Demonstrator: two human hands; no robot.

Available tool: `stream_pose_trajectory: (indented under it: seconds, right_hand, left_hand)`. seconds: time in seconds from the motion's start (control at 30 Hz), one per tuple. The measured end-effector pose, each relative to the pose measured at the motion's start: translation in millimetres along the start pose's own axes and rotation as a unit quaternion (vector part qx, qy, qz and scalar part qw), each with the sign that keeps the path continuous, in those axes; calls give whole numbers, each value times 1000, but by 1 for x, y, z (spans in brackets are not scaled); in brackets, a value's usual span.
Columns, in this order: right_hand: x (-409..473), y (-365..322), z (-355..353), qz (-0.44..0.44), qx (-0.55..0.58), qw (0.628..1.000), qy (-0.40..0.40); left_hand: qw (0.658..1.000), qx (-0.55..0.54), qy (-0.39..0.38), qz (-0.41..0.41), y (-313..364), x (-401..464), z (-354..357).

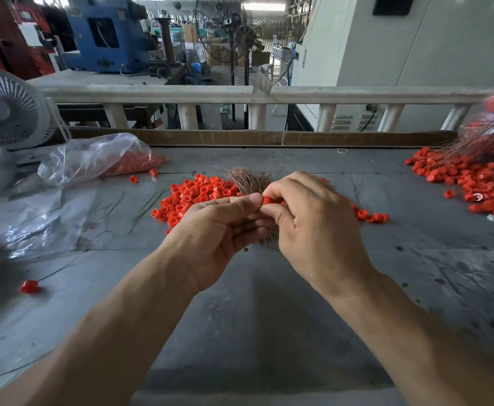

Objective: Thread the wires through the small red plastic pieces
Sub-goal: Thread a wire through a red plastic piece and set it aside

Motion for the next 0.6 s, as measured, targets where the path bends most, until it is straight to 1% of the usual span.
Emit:
stream_pose_trajectory:
  seconds: [0.1, 0.23, 0.33, 0.4, 0.5, 0.6]
  right_hand:
    - [-2, -1, -1, 2, -14, 1000, 9]
    - [-1, 2, -2, 2, 3, 1000, 17]
    - [2, 4, 0, -17, 14, 1000, 6]
    - [4, 5, 0, -31, 0, 1000, 0]
    - [5, 5, -3, -33, -33, 999, 18]
    - [4, 4, 3, -19, -19, 1000, -4]
  left_hand:
    - [1000, 0, 1, 0, -3, 1, 1]
    - [1000, 1, -7, 4, -3, 1, 2]
    - [1000, -8, -7, 12, 0, 0, 1]
    - [1000, -16, -6, 17, 2, 0, 1]
    - [999, -23, 0, 28, 4, -1, 0]
    - [998, -36, 4, 48, 7, 0, -1]
Point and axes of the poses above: each hand's wrist, its own x-axis towards the middle knuckle, its own z-axis out of the palm, y = z × x, the point moved 8 cm from there along x, towards the middle knuckle, and after that the axes turned 15 degrees about -y, right-handed, at the moved point
